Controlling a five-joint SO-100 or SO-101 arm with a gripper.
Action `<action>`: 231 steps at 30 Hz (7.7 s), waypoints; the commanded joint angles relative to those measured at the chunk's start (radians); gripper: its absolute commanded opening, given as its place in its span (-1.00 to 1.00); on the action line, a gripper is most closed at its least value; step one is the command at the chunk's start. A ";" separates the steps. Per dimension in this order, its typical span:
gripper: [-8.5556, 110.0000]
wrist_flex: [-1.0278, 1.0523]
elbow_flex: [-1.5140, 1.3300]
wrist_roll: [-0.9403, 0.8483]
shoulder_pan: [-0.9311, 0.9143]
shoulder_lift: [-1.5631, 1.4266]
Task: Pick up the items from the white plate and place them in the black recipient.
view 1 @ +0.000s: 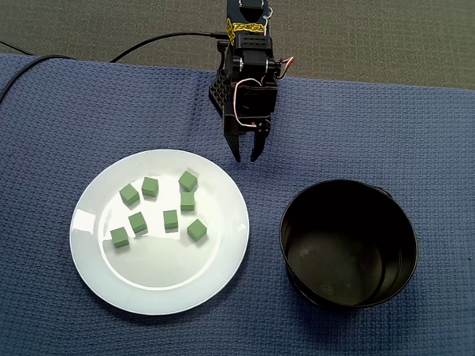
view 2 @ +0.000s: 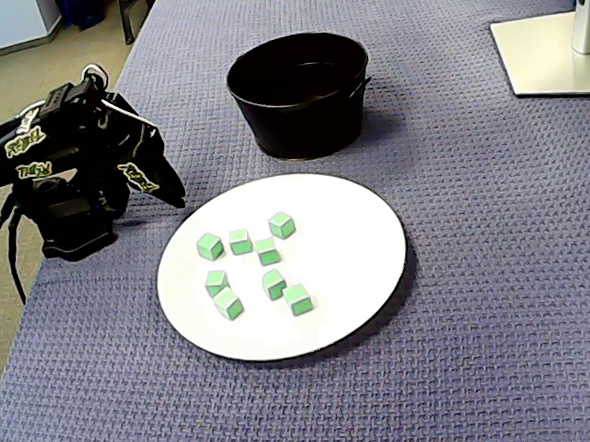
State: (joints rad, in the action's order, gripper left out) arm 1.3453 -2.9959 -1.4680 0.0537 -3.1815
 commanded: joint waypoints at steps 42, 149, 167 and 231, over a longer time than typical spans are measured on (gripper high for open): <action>-0.46 -0.109 0.784 0.356 -0.548 1.026; -0.31 -0.362 1.230 -0.397 -0.463 1.365; -0.33 -0.365 1.065 -0.416 -0.486 1.566; -0.86 -0.451 1.614 1.078 0.420 1.646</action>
State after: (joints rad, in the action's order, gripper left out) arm 1.0339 -1.2241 -0.4172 0.4418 -1.5785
